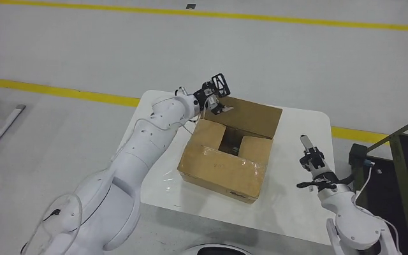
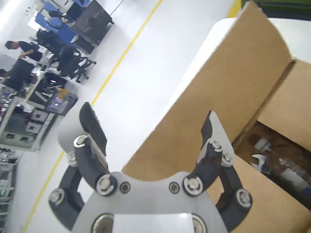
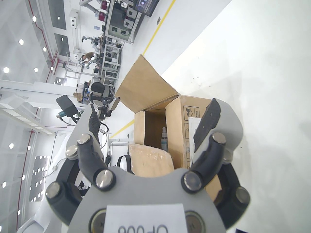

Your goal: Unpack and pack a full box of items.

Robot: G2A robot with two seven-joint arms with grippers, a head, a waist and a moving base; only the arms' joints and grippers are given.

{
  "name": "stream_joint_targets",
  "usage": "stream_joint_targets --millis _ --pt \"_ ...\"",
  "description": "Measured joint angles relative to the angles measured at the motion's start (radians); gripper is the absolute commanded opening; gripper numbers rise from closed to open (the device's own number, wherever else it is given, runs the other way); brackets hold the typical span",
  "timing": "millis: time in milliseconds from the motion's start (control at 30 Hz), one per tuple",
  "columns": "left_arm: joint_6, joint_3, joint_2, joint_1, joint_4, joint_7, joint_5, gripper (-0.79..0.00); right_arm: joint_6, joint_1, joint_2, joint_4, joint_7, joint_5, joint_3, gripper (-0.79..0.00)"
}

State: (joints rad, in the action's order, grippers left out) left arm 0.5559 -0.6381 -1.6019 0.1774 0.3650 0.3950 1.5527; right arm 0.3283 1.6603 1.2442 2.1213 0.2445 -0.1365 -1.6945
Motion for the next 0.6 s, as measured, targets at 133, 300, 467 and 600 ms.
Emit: stream_joint_targets --millis 133,300,467,600 --pt "0.113 -0.040 0.057 0.032 0.055 0.006 0.001 0.000 -0.009 -0.019 -0.001 -0.017 0.013 -0.004 0.011 0.000" --pt "0.192 -0.112 0.133 0.112 0.226 -0.058 0.001 0.000 -0.020 -0.034 -0.001 -0.040 0.023 -0.007 0.028 0.000" --pt "0.286 -0.263 0.230 0.270 0.541 -0.234 -0.032 0.000 -0.035 -0.052 -0.003 -0.064 0.032 -0.038 0.045 -0.785" --pt "0.318 -0.411 0.292 0.451 0.858 -0.437 -0.095 0.000 -0.056 -0.065 -0.004 -0.082 0.039 -0.062 0.055 -0.785"
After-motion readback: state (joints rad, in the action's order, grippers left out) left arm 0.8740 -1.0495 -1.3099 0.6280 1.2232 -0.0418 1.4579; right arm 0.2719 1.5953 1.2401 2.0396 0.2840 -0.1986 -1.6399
